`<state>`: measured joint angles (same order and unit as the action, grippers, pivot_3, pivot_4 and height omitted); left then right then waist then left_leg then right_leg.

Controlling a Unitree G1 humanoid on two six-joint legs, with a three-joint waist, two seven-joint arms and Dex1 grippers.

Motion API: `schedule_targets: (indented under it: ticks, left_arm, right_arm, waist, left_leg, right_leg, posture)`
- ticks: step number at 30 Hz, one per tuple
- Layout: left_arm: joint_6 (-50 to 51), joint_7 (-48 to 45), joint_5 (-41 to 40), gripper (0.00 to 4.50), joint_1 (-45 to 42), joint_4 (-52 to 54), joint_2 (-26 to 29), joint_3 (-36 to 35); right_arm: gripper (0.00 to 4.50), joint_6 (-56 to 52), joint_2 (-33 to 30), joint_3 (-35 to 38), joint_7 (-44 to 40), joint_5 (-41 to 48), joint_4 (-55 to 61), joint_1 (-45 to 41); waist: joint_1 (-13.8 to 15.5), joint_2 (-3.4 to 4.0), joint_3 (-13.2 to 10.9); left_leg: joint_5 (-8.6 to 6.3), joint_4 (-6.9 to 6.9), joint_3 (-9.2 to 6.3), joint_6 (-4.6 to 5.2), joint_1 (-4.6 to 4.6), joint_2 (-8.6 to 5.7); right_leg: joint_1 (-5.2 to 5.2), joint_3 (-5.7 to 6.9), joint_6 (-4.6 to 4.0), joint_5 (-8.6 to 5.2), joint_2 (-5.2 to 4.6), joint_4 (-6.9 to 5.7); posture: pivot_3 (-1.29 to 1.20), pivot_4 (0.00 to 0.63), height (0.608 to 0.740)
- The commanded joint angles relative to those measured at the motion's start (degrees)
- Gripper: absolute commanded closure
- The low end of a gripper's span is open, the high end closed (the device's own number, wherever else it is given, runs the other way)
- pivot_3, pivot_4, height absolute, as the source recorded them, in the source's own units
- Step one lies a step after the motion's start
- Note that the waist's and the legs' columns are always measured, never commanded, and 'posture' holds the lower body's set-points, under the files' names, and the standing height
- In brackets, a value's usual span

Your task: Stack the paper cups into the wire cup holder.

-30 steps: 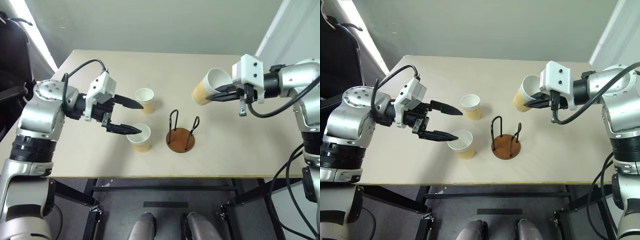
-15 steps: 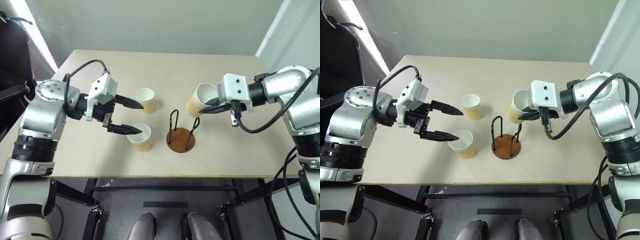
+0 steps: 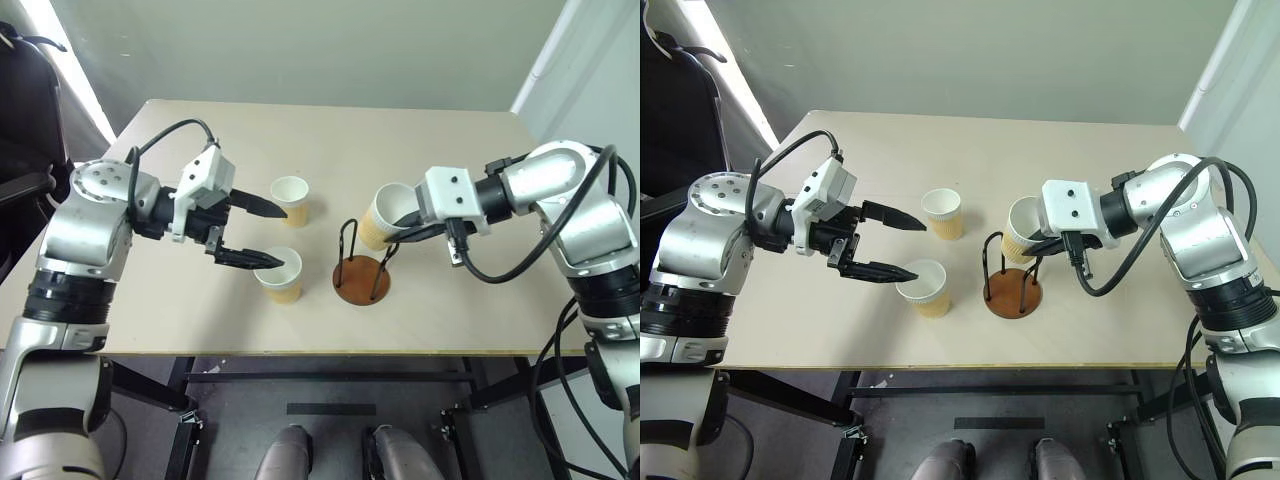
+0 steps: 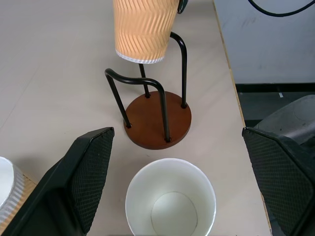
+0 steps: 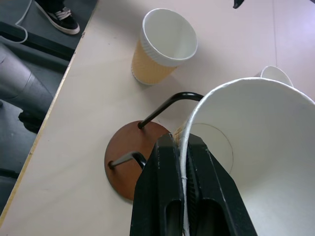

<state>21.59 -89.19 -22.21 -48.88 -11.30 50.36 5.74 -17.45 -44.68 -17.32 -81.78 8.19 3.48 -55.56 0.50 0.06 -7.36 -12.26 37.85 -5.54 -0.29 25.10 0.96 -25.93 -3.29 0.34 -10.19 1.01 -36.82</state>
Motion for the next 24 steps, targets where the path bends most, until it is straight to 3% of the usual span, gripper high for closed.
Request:
schedule_targets:
  ticks: [1,7,10,19,24]
  left_arm:
    - [-0.34,-0.58,-0.20,0.00,-0.91,1.01,0.62,-1.26]
    - [-0.14,-0.35,-0.26,0.00,-0.63,1.47,0.76,-1.37]
    - [-0.04,-0.20,-0.31,0.00,-0.30,1.82,0.90,-1.47]
    - [0.05,0.41,-0.24,0.00,0.01,2.02,1.00,-1.59]
    - [-4.42,4.77,3.45,0.00,-1.69,-2.13,0.25,-1.91]
  right_arm:
    - [4.46,1.82,0.11,-0.38,-0.29,-1.05,1.20,-0.52]
    - [4.46,4.22,0.88,-1.45,0.07,-3.27,-0.17,-1.10]
    - [3.85,4.18,1.66,-1.36,-0.02,-3.38,-0.33,-1.53]
    - [0.84,-2.45,5.43,2.10,2.28,0.51,-0.27,-3.53]
    - [0.84,-18.95,10.47,12.61,11.00,10.92,-1.78,-6.50]
  waist:
    - [-0.01,0.00,0.00]
    - [-0.03,0.00,0.00]
    - [-0.04,0.00,0.00]
    - [-0.08,0.00,0.00]
    - [-0.04,0.00,0.00]
  left_leg:
    - [0.00,0.00,0.00,0.00,0.00,0.00]
    - [0.00,0.00,0.00,0.00,-0.01,0.00]
    - [0.00,0.00,0.00,0.00,0.00,0.00]
    - [0.00,0.00,0.00,0.00,0.00,0.00]
    - [0.00,-0.01,0.00,0.00,0.00,0.00]
  right_leg:
    - [0.00,0.00,0.00,0.00,0.00,0.00]
    - [0.00,0.00,0.00,0.00,0.00,-0.01]
    - [0.00,0.00,0.00,0.00,0.00,0.00]
    - [-0.01,0.00,-0.03,-0.01,0.00,-0.01]
    - [-0.04,0.00,-0.32,-0.19,0.01,-0.03]
  posture:
    - [0.00,0.150,0.740]
    - [0.00,0.150,0.740]
    - [0.00,0.150,0.740]
    - [0.00,0.150,0.740]
    - [0.00,0.150,0.740]
